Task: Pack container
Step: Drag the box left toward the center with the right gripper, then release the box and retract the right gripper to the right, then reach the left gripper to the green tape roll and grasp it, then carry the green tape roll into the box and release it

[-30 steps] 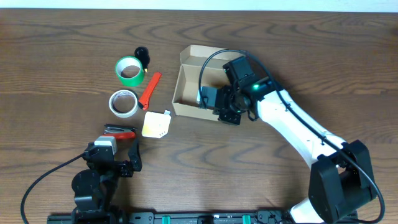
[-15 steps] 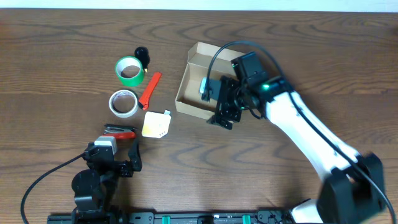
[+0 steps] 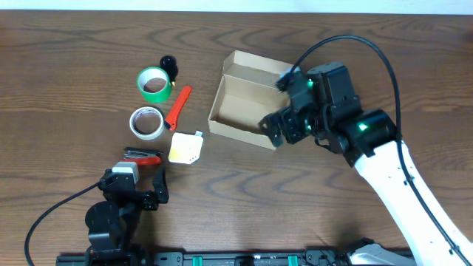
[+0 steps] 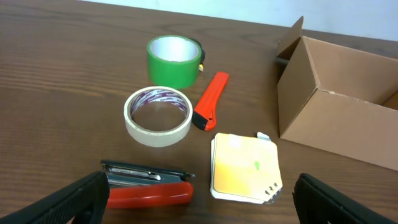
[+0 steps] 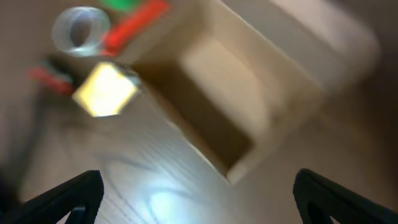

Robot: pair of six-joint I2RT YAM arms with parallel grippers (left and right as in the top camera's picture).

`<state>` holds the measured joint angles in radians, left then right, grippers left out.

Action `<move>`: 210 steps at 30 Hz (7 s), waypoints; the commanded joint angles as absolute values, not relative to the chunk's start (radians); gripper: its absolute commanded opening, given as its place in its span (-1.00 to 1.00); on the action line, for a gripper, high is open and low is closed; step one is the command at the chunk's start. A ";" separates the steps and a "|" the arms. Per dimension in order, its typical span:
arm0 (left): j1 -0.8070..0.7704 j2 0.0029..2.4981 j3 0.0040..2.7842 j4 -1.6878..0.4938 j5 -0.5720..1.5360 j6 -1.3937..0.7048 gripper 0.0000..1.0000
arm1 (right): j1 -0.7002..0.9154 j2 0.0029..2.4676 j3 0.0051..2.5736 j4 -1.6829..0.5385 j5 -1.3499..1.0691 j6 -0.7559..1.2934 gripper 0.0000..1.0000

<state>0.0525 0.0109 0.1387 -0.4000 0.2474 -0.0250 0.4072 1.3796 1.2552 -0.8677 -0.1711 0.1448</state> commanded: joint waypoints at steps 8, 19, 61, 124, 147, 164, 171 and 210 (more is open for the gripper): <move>0.059 0.004 0.118 -0.403 0.236 -0.011 0.91 | 0.400 1.612 1.254 -0.879 -0.014 0.685 0.98; 0.059 0.004 0.118 -0.403 0.236 -0.011 0.91 | 0.398 1.774 1.254 -0.876 0.155 0.638 0.54; 0.059 0.004 0.118 -0.403 0.236 -0.011 0.91 | 0.327 1.328 1.482 -1.188 -0.061 0.142 0.96; 0.039 1.421 1.205 -0.587 0.093 0.128 0.91 | 0.328 0.947 1.376 -1.423 -0.086 0.107 0.99; 0.041 2.013 1.378 -0.271 -0.011 0.128 0.91 | 0.328 0.947 1.376 -1.423 -0.086 0.107 0.98; 0.047 2.059 1.378 -0.253 -0.011 0.091 -0.86 | 0.328 0.947 1.376 -1.423 -0.086 0.107 0.98; 0.046 2.036 1.493 -0.335 -0.011 0.051 -0.89 | 0.328 0.947 1.376 -1.423 -0.086 0.107 0.98; -0.538 1.913 1.657 -0.802 0.138 0.284 -0.89 | 0.328 0.947 1.376 -1.423 -0.086 0.107 0.99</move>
<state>-0.5316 1.8858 1.6608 -0.8177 0.1501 0.2710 0.3347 0.9527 1.3769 -1.4212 -0.0795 0.1169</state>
